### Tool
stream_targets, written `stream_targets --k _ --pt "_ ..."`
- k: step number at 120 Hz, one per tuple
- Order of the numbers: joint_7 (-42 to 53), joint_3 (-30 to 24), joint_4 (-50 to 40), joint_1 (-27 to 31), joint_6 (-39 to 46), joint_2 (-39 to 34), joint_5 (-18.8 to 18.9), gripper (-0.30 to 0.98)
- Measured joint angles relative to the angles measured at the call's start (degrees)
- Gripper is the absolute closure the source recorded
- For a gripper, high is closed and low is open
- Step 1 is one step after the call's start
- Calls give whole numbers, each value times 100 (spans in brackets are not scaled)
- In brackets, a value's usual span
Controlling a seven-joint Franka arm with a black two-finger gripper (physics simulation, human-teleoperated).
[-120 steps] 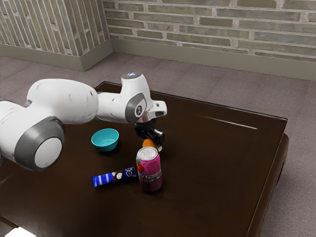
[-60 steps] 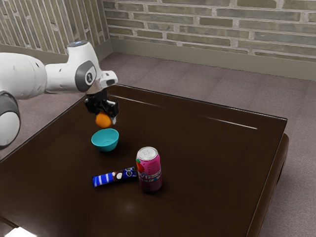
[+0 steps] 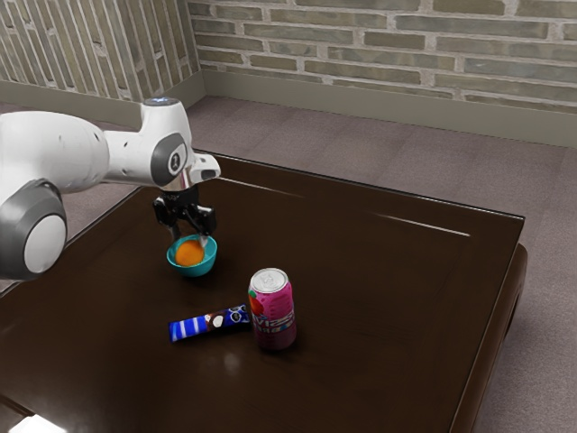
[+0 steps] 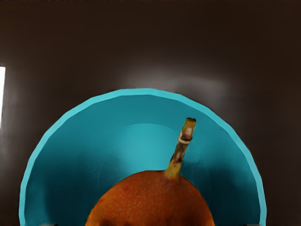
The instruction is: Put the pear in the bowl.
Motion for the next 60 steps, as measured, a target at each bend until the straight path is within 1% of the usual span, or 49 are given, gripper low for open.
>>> stream_targets --k 10,16,20,28,38,45,52,60 --pt "-11 2 -16 -17 -16 -110 10 12" --pt "-3 2 -140 -41 -35 -378 48 10" --pt "35 -5 -195 -116 -156 -635 141 8" --pt "286 -39 -205 -199 -528 -1144 266 6" --pt "690 -86 -175 -298 -1192 -1951 378 4" --pt "954 -280 -98 -442 -1583 -2430 699 3" --pt "1273 -362 37 -563 -1877 -2681 883 2" --pt "1609 -391 92 -597 -2130 -2841 932 2"
